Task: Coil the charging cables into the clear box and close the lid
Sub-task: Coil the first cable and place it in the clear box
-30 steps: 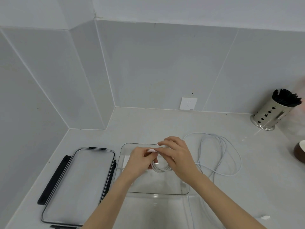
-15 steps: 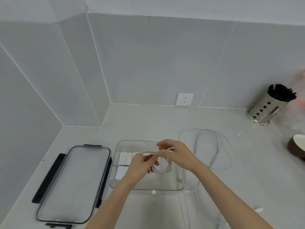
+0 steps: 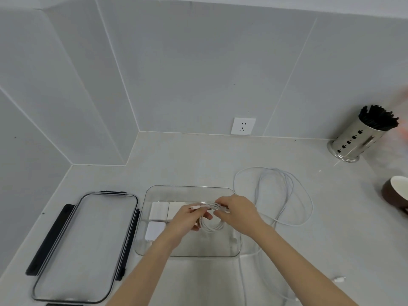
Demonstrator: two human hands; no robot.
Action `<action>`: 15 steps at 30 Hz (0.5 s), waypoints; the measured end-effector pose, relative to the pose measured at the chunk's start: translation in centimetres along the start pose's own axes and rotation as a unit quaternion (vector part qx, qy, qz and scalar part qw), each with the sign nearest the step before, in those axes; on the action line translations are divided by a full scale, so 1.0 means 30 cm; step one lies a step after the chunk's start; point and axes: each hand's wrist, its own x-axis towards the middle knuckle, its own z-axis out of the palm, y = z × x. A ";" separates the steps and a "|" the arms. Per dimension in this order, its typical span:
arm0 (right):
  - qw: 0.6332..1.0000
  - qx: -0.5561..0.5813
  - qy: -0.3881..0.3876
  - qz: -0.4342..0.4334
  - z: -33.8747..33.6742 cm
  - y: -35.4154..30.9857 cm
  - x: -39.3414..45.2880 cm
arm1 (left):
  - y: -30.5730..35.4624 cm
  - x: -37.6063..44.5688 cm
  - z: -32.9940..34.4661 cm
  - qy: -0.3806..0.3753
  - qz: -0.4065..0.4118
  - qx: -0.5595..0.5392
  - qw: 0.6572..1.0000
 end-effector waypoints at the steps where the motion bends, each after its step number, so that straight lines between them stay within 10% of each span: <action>1: 0.999 -0.047 0.005 -0.001 -0.002 -0.001 0.013 | 0.000 0.011 -0.005 0.010 -0.008 -0.001 1.000; 6: 0.984 -0.167 0.067 0.016 0.026 -0.010 0.071 | -0.017 0.047 -0.027 0.097 -0.005 0.005 0.995; 15: 0.981 -0.115 -0.057 0.143 0.087 -0.080 0.128 | -0.089 0.161 0.014 0.162 0.106 0.309 0.931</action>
